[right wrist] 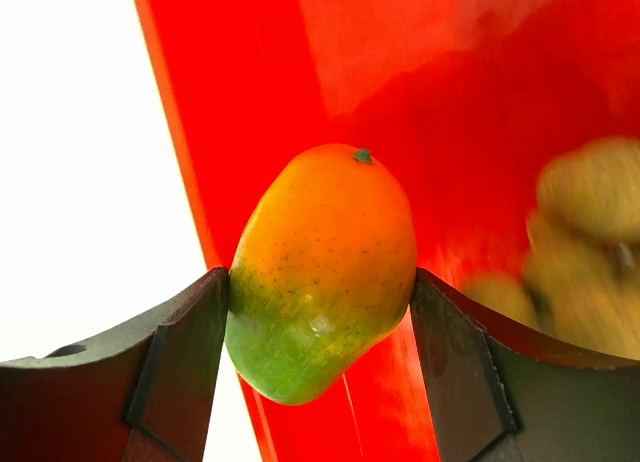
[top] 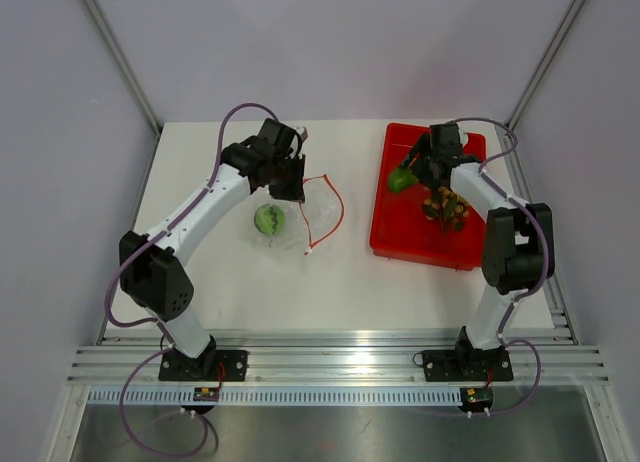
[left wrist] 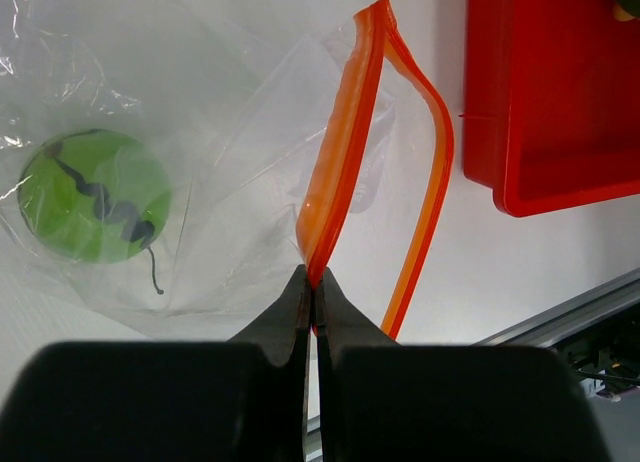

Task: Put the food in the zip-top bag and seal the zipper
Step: Pick up the fake fruit from the bin, then place the fake fruit in the zipper food storage bag.

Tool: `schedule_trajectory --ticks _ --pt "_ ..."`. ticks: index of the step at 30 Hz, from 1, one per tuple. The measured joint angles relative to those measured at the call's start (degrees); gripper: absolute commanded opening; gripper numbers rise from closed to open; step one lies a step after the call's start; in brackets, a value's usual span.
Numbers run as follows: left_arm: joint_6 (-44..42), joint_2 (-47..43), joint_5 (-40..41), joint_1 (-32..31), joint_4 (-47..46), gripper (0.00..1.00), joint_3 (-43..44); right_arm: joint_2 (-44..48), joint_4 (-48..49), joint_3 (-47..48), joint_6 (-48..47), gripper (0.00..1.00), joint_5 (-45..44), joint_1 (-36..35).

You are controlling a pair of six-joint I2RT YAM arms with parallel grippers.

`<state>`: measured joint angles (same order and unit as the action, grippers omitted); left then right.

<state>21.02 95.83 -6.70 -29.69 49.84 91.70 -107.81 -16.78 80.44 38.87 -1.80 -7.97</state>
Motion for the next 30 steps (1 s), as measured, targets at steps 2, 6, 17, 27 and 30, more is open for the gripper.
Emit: schedule_trajectory --ticks 2,6,17,27,30 --pt "0.3 1.1 -0.1 -0.5 0.1 0.00 1.2 3.7 -0.1 -2.6 -0.7 0.35 -0.1 -0.3" --pt "1.0 5.1 -0.1 -2.5 0.3 0.00 5.4 12.2 0.3 -9.0 -2.4 0.35 -0.6 -0.4" --pt "3.0 10.1 -3.3 -4.6 0.3 0.00 10.4 33.2 -3.8 -20.3 -4.9 0.35 -1.7 -1.0" --pt "3.0 12.9 -6.0 -4.8 1.3 0.00 14.7 37.0 -4.4 -18.1 -3.3 0.35 -3.9 -18.1" --pt "2.9 12.9 -6.9 -4.8 1.4 0.00 14.7 32.7 -3.3 -17.2 -2.1 0.34 -4.8 -21.6"
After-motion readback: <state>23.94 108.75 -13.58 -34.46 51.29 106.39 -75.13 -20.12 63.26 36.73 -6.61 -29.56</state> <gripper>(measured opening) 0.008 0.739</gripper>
